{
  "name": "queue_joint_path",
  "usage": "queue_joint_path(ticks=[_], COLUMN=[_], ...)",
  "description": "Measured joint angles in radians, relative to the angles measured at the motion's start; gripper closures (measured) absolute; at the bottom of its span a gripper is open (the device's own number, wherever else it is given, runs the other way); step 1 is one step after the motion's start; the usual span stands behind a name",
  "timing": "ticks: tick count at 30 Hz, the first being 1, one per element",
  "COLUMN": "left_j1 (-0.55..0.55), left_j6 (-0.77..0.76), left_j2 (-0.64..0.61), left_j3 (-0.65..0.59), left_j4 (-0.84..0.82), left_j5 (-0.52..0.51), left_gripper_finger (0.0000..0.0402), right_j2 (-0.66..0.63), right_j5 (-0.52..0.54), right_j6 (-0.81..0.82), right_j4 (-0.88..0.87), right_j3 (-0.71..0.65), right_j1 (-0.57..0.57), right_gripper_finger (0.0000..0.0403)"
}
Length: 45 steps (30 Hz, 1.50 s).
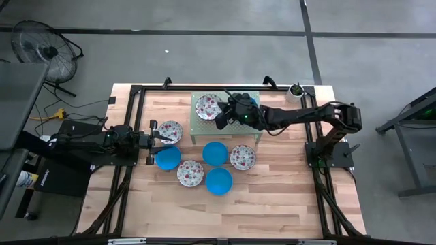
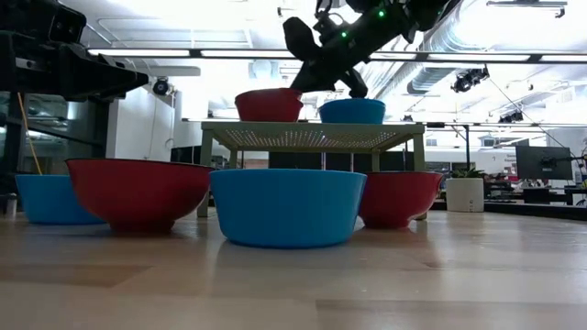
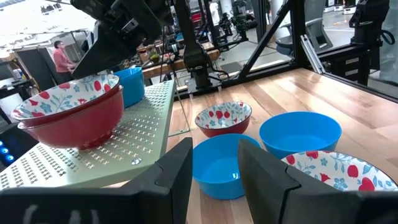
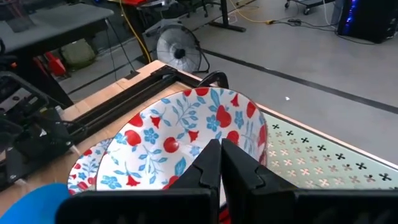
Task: Pick & Place Mini bowls
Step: Stack the red patterned bowl on the red patterned bowl on the shelf, then stack the red patterned bowl on the stacked red patterned bowl on the shelf
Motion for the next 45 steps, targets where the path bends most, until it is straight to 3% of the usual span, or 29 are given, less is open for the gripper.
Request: queue_joint_path(ticks=[19, 26, 32, 36, 39, 45], left_j1=[0.000, 0.000, 0.000, 0.000, 0.000, 0.000], left_j6=[0.000, 0.000, 0.000, 0.000, 0.000, 0.000], left_j2=[0.000, 0.000, 0.000, 0.000, 0.000, 0.000], left_j3=[0.000, 0.000, 0.000, 0.000, 0.000, 0.000], left_j4=[0.000, 0.000, 0.000, 0.000, 0.000, 0.000], left_j5=[0.000, 0.000, 0.000, 0.000, 0.000, 0.000], left_gripper_finger=[0.0278, 0.0278, 0.0278, 0.0278, 0.0278, 0.0278], right_j2=[-0.026, -0.061, -0.063, -0.064, -0.065, -0.065], right_j5=[0.002, 0.008, 0.065, -0.026, -0.159, -0.352], right_j6=[0.011, 0.189, 0.563, 0.781, 0.901, 1.064], right_j4=[-0.042, -0.353, -0.779, -1.041, -1.192, -1.295], right_j3=[0.024, 0.128, 0.244, 0.303, 0.318, 0.253], right_j1=[0.003, 0.063, 0.138, 0.178, 0.197, 0.245], right_gripper_finger=[0.0403, 0.0403, 0.0403, 0.0403, 0.0403, 0.0403])
